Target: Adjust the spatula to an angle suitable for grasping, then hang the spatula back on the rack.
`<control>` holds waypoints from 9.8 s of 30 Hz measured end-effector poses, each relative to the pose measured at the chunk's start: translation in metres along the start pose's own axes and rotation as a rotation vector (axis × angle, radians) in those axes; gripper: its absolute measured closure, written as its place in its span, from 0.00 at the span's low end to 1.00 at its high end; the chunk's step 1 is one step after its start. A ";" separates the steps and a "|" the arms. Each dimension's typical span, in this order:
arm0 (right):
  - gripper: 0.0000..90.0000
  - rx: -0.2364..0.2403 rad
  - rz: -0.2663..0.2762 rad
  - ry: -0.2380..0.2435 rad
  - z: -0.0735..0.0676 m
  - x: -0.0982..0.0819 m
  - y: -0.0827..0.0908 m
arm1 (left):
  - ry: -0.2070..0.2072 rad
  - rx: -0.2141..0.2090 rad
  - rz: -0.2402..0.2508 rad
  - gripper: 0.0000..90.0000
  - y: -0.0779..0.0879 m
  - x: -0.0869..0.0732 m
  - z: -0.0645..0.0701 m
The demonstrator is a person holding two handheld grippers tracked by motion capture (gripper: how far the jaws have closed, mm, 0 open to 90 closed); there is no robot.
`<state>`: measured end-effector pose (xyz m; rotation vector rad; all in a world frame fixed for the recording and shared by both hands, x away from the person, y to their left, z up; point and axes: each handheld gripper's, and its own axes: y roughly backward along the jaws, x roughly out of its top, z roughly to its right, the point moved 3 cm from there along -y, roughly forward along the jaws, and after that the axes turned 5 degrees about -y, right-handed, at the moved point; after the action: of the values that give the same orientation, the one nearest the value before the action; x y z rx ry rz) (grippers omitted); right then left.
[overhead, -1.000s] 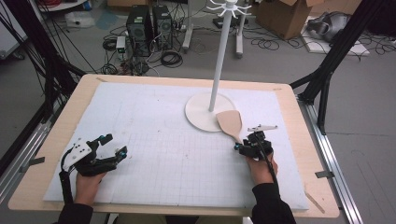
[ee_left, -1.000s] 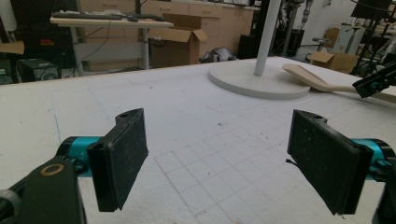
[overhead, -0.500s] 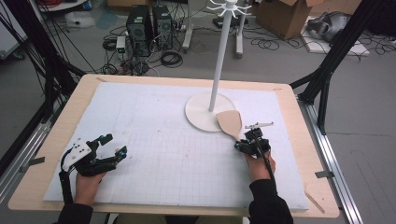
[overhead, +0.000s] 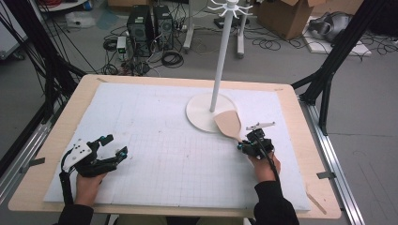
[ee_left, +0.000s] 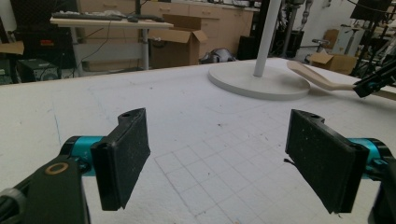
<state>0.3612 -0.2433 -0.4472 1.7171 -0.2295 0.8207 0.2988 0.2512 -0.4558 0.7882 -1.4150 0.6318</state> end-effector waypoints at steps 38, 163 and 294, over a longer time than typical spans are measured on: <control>0.86 0.570 -0.023 0.639 -0.143 0.019 -0.012 | 0.011 -0.003 -0.001 0.24 0.000 0.000 -0.001; 0.25 0.156 0.359 0.087 0.003 -0.062 0.068 | -0.097 -0.410 -0.420 0.43 -0.120 0.047 0.108; 0.19 0.167 0.408 -0.008 -0.005 -0.044 0.065 | -0.118 -0.392 -0.713 0.87 -0.135 0.047 0.129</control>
<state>0.2911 -0.2713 -0.4242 1.8579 -0.5421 1.1564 0.3301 0.0642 -0.4246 0.9417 -1.1946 -0.2376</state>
